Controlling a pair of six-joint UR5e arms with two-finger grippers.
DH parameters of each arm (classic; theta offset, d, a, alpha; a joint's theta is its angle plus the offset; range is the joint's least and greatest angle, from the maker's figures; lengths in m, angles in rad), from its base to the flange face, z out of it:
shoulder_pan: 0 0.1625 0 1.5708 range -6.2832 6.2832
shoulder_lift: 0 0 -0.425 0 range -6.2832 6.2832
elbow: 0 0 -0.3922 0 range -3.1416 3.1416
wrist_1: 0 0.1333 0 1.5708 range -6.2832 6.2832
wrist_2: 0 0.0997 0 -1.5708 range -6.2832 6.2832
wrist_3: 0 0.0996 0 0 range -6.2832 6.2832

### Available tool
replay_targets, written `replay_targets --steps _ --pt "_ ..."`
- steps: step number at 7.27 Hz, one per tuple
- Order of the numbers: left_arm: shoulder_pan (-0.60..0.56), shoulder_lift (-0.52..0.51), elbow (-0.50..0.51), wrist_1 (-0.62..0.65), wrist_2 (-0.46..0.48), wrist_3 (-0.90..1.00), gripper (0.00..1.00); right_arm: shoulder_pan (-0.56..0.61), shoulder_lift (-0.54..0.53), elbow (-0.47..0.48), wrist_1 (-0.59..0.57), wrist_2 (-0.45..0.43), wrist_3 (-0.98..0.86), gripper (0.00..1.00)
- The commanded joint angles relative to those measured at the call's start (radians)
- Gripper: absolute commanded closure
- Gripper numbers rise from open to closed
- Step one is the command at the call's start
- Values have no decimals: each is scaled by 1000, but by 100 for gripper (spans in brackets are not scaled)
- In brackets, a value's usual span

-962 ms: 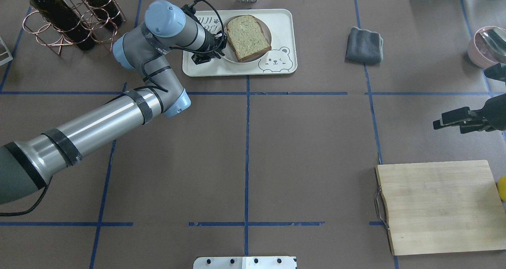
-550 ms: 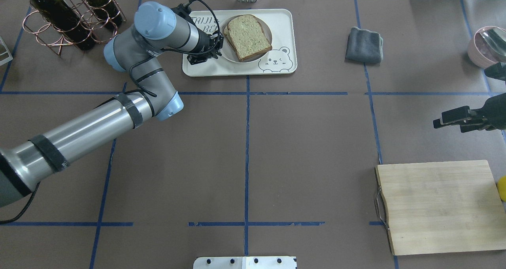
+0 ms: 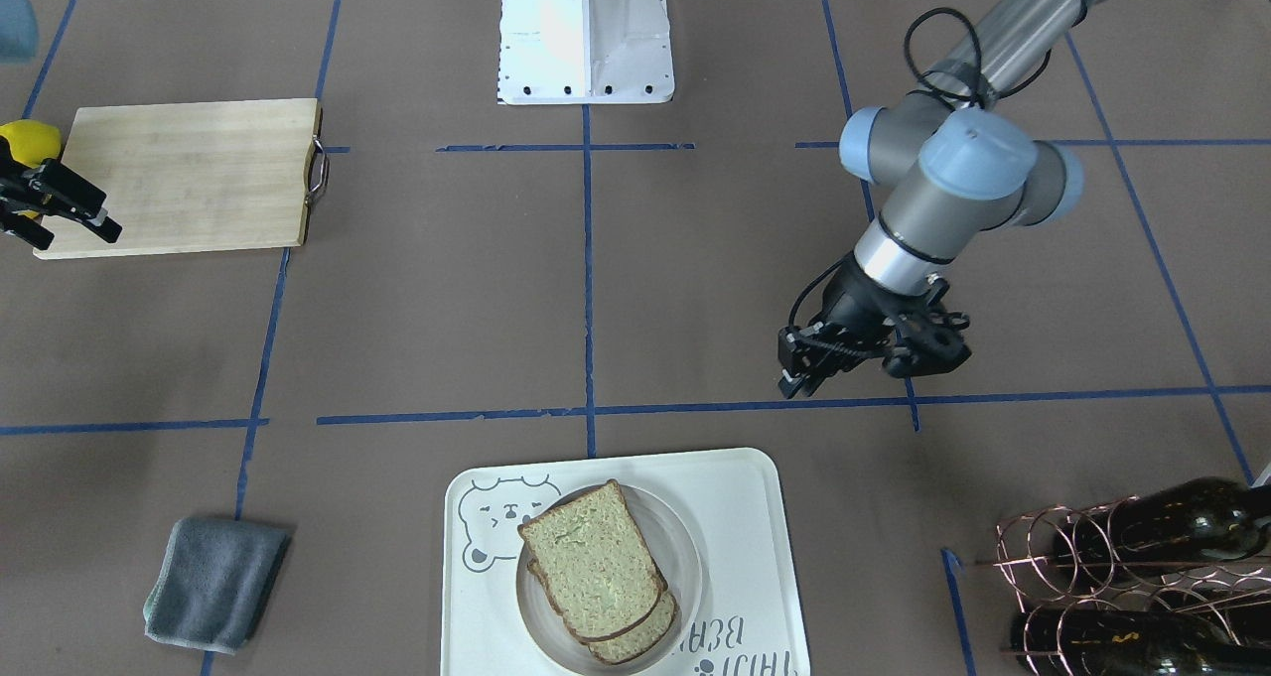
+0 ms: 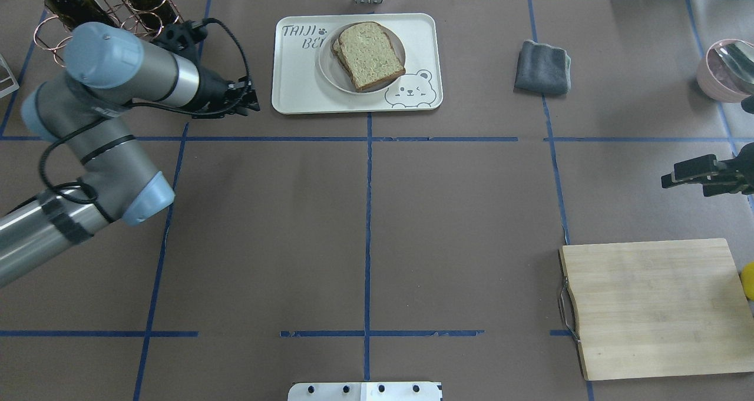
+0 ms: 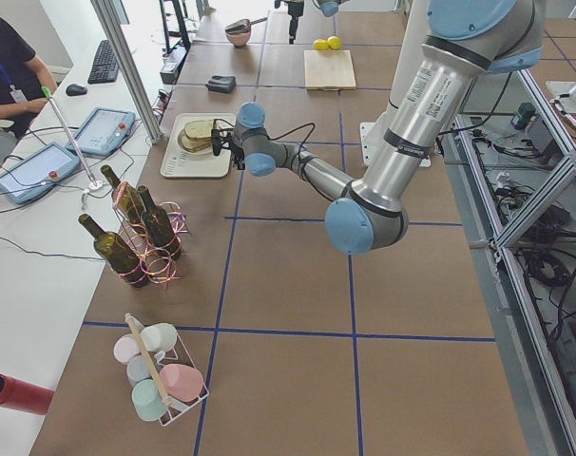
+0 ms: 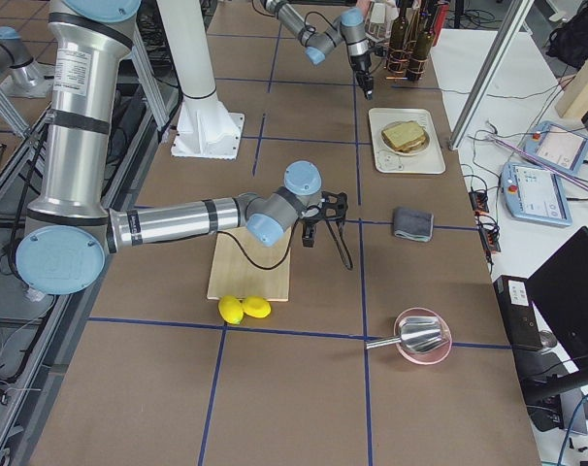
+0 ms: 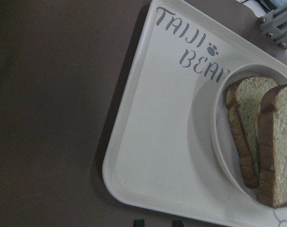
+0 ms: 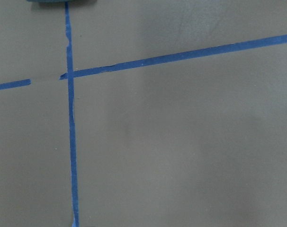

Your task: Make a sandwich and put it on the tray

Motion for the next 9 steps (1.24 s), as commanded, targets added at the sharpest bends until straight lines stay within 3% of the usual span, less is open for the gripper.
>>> replay_targets --steps 1,2,4,5,7,9 --pt "-112 283 -226 8 -119 269 29 32 -54 7 -3 1 -46 0" --pt "-196 401 -270 5 -166 441 0 41 -76 4 -9 3 -110 0" --pt "-409 514 -237 40 -252 886 0 82 -124 -3 -11 10 -220 0" --pt "-492 518 -236 161 -254 1067 0 139 -124 2 -87 12 -324 0" --pt "-697 495 -243 515 -253 1454 0 319 -90 7 -371 20 -719 0" --pt "-767 441 -270 810 -257 1546 0 427 -33 7 -602 21 -967 0"
